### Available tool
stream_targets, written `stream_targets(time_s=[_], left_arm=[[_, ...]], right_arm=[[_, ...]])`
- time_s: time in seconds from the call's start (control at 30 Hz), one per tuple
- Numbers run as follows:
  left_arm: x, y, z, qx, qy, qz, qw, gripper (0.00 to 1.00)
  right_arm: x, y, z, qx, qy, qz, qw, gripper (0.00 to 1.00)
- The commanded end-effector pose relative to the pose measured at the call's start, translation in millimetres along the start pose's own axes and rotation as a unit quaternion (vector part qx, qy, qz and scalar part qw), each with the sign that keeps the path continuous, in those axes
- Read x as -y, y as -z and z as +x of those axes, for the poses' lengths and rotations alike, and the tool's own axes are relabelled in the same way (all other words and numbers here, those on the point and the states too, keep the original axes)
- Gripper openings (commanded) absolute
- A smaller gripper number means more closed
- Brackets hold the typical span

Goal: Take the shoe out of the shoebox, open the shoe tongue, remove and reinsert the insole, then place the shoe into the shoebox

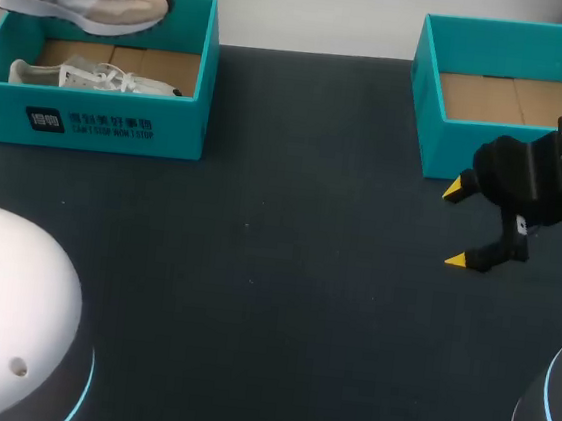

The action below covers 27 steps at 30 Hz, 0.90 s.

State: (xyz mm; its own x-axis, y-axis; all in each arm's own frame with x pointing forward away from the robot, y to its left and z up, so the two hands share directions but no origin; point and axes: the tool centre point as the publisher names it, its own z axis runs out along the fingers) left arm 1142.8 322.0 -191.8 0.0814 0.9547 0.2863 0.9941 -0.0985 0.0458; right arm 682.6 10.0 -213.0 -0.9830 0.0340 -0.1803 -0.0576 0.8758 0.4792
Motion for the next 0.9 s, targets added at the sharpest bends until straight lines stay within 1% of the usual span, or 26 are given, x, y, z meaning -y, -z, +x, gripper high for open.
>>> stream_targets(time_s=[0.03, 0.17, 0.37, 0.6, 0.9], left_arm=[[-3, -11, -5.5, 0.005, 0.009, -0.013, 1.0, 0.0], [-10, -19, -8.8, 0.006, 0.021, -0.014, 1.0, 0.0], [-19, -36, -12.9, 0.003, 0.037, -0.016, 0.999, 0.0], [-23, -55, -19.7, 0.004, 0.06, -0.016, 0.998, 0.0], [-33, -92, -34.7, -0.008, 0.086, 0.0, 0.996, 0.0]], right_arm=[[0.0, -1, -0.1, 0.0, 0.0, 0.001, 1.0, 1.0], [0.0, -1, -0.1, 0.0, 0.0, 0.001, 1.0, 1.0], [0.0, -1, -0.1, 0.0, 0.0, 0.001, 1.0, 1.0], [0.0, -1, -0.1, 0.0, 0.0, 0.001, 1.0, 1.0], [0.0, -1, -0.1, 0.0, 0.0, 0.001, 1.0, 1.0]])
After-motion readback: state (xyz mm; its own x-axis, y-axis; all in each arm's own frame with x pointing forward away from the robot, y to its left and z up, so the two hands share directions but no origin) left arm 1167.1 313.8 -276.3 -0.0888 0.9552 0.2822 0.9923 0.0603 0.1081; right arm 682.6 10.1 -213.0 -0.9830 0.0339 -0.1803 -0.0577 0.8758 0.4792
